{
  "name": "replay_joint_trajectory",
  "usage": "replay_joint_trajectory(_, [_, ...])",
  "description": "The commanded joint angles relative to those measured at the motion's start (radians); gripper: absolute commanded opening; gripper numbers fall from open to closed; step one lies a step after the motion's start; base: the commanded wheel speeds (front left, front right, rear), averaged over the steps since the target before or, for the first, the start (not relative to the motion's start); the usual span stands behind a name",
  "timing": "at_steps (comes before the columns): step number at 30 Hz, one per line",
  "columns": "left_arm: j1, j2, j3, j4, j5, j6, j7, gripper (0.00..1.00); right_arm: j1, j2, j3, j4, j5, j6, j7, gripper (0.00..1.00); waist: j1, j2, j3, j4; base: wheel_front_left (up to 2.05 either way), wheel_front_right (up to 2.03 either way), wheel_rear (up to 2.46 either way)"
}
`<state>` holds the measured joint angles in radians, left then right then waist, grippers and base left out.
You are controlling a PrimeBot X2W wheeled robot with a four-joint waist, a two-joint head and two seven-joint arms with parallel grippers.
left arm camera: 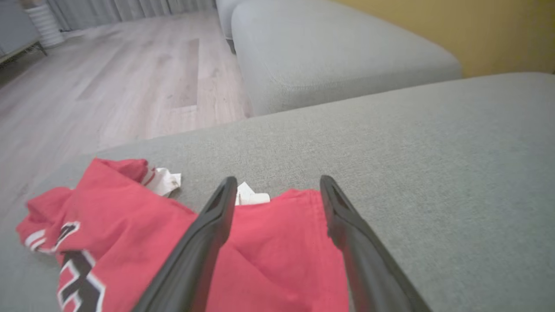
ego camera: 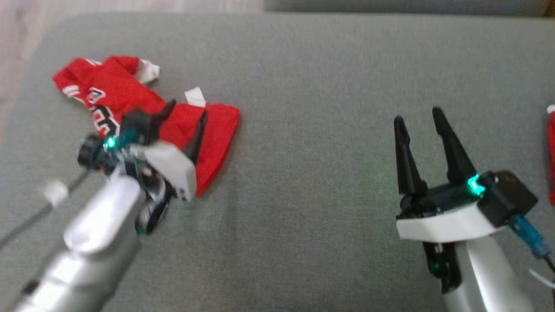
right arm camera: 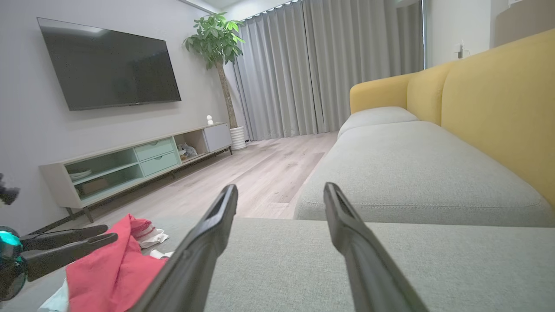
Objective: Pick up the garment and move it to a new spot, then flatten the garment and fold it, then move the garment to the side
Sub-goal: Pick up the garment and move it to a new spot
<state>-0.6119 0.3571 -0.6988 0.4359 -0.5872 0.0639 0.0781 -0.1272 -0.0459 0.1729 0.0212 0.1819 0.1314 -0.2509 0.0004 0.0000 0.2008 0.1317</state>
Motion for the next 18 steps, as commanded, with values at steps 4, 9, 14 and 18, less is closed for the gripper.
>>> replay_joint_trajectory(4, [-0.192,0.053,0.0,0.087,0.007,-0.09,0.13,1.0,-0.071,-0.004,0.029,-0.05,-0.005,-0.001,-0.011,1.0,-0.0004,0.0,0.129,-0.057,0.0,0.0,0.0])
replay_joint_trajectory(9, [-0.311,0.062,-0.027,0.224,0.006,-0.14,0.26,1.0,-0.101,-0.004,0.056,-0.043,-0.005,-0.001,-0.011,1.0,-0.0004,0.0,0.179,-0.083,0.0,0.0,0.0])
replay_joint_trajectory(14, [-0.38,0.058,-0.032,0.35,-0.012,-0.16,0.318,1.0,-0.121,-0.004,0.08,-0.045,0.016,-0.001,-0.011,1.0,-0.0004,0.0,0.209,-0.112,0.0,0.0,0.0])
replay_joint_trajectory(18, [-0.394,0.049,-0.035,0.419,-0.027,-0.162,0.365,1.0,-0.122,-0.004,0.082,-0.043,0.023,-0.001,-0.011,1.0,-0.0004,0.0,0.21,-0.121,0.0,0.0,0.0])
